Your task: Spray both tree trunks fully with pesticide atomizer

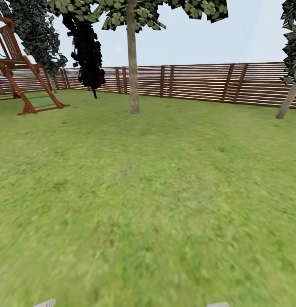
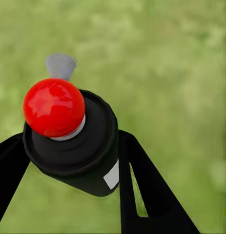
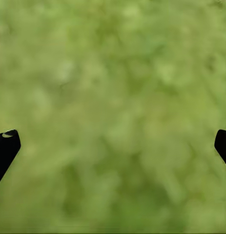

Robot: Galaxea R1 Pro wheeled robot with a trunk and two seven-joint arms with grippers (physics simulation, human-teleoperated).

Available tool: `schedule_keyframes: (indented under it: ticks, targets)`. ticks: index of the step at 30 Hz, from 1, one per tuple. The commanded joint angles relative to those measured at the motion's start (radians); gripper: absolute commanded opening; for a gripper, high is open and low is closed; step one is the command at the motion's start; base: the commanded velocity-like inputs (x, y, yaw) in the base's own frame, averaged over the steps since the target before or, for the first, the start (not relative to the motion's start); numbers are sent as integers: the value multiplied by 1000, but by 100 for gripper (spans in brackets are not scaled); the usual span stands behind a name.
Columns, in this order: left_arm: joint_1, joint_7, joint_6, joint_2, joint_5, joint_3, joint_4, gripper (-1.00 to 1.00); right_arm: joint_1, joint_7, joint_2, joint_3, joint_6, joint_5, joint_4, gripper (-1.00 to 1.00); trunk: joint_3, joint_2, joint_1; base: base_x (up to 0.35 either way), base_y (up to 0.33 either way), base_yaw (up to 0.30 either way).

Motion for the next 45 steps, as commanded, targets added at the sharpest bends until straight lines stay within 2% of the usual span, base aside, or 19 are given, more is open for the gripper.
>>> schedule_keyframes:
  ticks: [1, 45]
  targets:
    - [-1, -6, -3, 0, -6, 9, 1, -100, -1, -8, 0, -4, -2, 11, 1, 100, -1, 0, 0, 338, 0, 0]
    - [-1, -6, -3, 0, -6, 8, 1, -100, -1, -7, 0, -4, -2, 11, 1, 100, -1, 0, 0, 338, 0, 0]
